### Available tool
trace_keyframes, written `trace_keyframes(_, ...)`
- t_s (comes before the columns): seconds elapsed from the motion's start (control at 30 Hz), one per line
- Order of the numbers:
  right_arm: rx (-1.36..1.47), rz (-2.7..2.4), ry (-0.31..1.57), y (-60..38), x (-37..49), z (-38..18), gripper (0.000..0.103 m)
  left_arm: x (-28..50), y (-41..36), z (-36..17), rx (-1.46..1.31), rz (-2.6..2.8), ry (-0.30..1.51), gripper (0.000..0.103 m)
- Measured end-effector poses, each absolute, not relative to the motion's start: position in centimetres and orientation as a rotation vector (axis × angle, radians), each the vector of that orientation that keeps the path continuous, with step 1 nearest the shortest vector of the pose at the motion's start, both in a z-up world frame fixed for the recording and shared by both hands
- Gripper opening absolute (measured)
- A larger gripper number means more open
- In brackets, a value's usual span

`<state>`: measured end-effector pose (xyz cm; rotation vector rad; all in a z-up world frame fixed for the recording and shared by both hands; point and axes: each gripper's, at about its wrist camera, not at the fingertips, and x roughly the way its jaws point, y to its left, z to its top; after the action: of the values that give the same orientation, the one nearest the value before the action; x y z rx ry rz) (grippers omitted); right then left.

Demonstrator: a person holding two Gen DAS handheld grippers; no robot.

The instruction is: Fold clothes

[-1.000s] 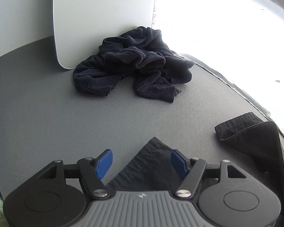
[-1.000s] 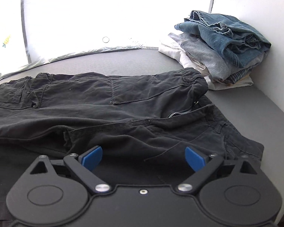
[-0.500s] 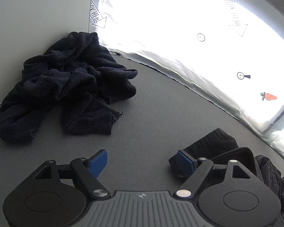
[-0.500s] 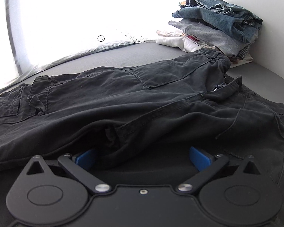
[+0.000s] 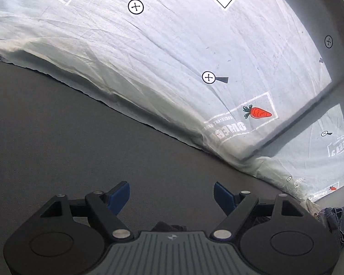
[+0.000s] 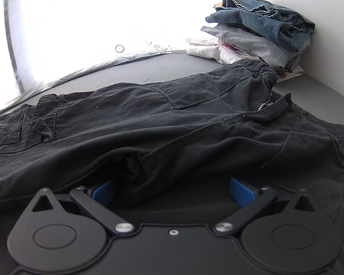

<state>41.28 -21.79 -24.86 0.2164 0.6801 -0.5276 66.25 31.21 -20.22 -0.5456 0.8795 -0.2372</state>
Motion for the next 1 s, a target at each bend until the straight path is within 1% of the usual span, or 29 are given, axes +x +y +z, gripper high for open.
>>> trace_keyframes(0.07,0.217,-0.53,0.679,-21.8,41.2,-24.9,0.103,67.0,30.0,-21.6,-0.484,-0.271,0.953,0.081)
trace_keyframes(0.13,0.217,-0.531,0.678,-21.8,41.2,-24.9,0.103,67.5,28.8,-22.9,-0.417,-0.294,1.019,0.078)
trace_keyframes(0.17,0.217,-0.531,0.678,-21.8,41.2,-24.9,0.103,67.8,28.2,-23.5,-0.382,-0.306,1.052,0.075)
trace_keyframes(0.23,0.217,-0.53,0.679,-21.8,41.2,-24.9,0.103,67.8,27.3,-24.3,-0.327,-0.334,1.089,0.067)
trace_keyframes(0.37,0.216,-0.531,0.678,-21.8,41.3,-24.9,0.103,65.8,27.2,-24.3,-0.386,-0.37,1.067,0.04)
trace_keyframes(0.4,0.216,-0.531,0.678,-21.8,41.3,-24.9,0.103,65.2,27.1,-24.2,-0.383,-0.359,1.055,0.035)
trace_keyframes(0.43,0.216,-0.531,0.678,-21.8,41.3,-24.9,0.103,64.6,27.2,-23.8,-0.387,-0.339,1.039,0.032)
trace_keyframes(0.5,0.217,-0.531,0.677,-21.8,41.2,-24.9,0.103,63.5,27.4,-23.0,-0.395,-0.295,1.007,0.03)
trace_keyframes(0.6,0.217,-0.531,0.677,-21.8,41.2,-24.9,0.103,62.2,27.9,-19.9,-0.373,-0.207,0.911,0.025)
trace_keyframes(0.8,0.217,-0.532,0.677,-21.9,41.2,-24.8,0.103,61.4,31.5,-12.0,-0.355,-0.015,0.639,0.025)
trace_keyframes(0.9,0.217,-0.532,0.677,-21.9,41.1,-24.8,0.103,62.4,32.5,-11.8,-0.329,0.063,0.608,0.027)
trace_keyframes(0.93,0.217,-0.532,0.677,-21.9,41.2,-24.8,0.103,62.9,32.7,-12.5,-0.325,0.103,0.621,0.031)
trace_keyframes(1.0,0.217,-0.532,0.677,-21.9,41.2,-24.8,0.103,63.9,33.2,-14.6,-0.322,0.189,0.673,0.033)
